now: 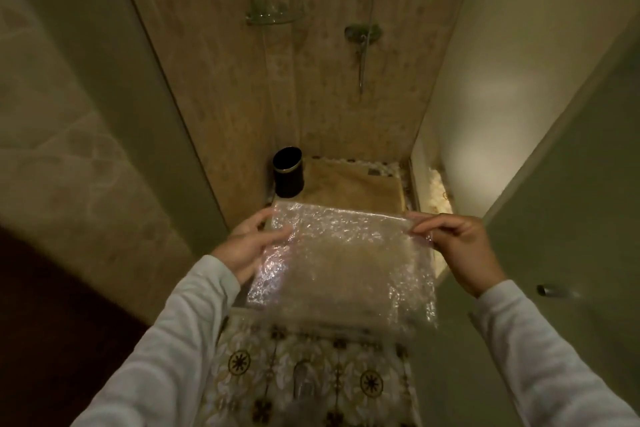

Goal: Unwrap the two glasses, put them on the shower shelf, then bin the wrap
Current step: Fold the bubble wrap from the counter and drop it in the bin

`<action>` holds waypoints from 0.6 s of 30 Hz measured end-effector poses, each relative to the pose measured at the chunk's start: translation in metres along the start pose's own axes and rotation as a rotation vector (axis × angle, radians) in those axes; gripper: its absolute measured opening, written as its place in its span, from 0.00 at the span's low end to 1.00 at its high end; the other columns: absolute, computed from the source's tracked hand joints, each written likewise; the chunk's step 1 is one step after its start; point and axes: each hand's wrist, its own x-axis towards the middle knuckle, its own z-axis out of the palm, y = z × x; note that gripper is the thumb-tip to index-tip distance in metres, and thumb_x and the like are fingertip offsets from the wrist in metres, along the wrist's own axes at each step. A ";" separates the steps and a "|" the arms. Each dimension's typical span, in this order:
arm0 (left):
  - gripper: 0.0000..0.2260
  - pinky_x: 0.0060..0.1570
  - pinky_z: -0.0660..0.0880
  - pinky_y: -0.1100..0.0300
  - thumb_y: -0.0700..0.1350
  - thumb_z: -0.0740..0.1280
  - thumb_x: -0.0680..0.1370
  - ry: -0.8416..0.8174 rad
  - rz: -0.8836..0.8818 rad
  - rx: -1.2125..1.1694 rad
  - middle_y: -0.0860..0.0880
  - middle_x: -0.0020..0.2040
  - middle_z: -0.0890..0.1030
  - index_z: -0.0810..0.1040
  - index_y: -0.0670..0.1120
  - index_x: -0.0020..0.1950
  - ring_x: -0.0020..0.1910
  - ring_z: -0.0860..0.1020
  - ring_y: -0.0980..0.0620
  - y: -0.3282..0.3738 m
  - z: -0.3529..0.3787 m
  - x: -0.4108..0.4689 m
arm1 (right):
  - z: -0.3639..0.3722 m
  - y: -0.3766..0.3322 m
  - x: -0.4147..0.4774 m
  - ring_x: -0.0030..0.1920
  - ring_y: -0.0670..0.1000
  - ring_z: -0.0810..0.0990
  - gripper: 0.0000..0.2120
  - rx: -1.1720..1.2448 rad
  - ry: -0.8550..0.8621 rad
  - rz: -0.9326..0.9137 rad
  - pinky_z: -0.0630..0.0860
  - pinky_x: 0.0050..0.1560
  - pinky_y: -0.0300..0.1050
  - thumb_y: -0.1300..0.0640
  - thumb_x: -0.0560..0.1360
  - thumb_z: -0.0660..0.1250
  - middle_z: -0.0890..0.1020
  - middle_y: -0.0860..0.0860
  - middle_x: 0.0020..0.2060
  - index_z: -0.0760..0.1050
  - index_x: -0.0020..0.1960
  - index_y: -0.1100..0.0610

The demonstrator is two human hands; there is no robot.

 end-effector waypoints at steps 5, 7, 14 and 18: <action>0.27 0.47 0.82 0.48 0.40 0.79 0.67 -0.028 0.179 0.040 0.38 0.53 0.85 0.78 0.44 0.64 0.50 0.84 0.40 0.053 -0.016 0.075 | -0.006 -0.028 0.101 0.60 0.61 0.83 0.20 -0.045 -0.148 0.180 0.76 0.64 0.57 0.77 0.76 0.58 0.85 0.61 0.57 0.82 0.57 0.61; 0.21 0.47 0.82 0.47 0.44 0.80 0.67 -0.056 0.218 0.121 0.39 0.51 0.86 0.82 0.51 0.58 0.50 0.84 0.39 0.076 -0.024 0.102 | 0.010 -0.050 0.146 0.60 0.59 0.83 0.15 -0.111 -0.127 0.158 0.78 0.64 0.52 0.69 0.79 0.62 0.86 0.59 0.56 0.82 0.58 0.57; 0.21 0.42 0.81 0.56 0.42 0.76 0.71 -0.218 0.255 0.229 0.41 0.49 0.86 0.79 0.47 0.63 0.46 0.85 0.45 0.130 -0.029 0.177 | 0.139 -0.064 0.249 0.49 0.52 0.86 0.12 -0.777 -0.566 0.031 0.81 0.57 0.55 0.47 0.78 0.70 0.88 0.51 0.46 0.86 0.54 0.54; 0.10 0.37 0.81 0.56 0.47 0.77 0.72 -0.116 0.303 0.237 0.43 0.46 0.87 0.85 0.47 0.52 0.43 0.86 0.47 0.151 -0.024 0.209 | 0.158 -0.047 0.277 0.47 0.55 0.87 0.11 -0.728 -0.582 0.061 0.82 0.55 0.58 0.49 0.77 0.72 0.88 0.54 0.44 0.87 0.50 0.56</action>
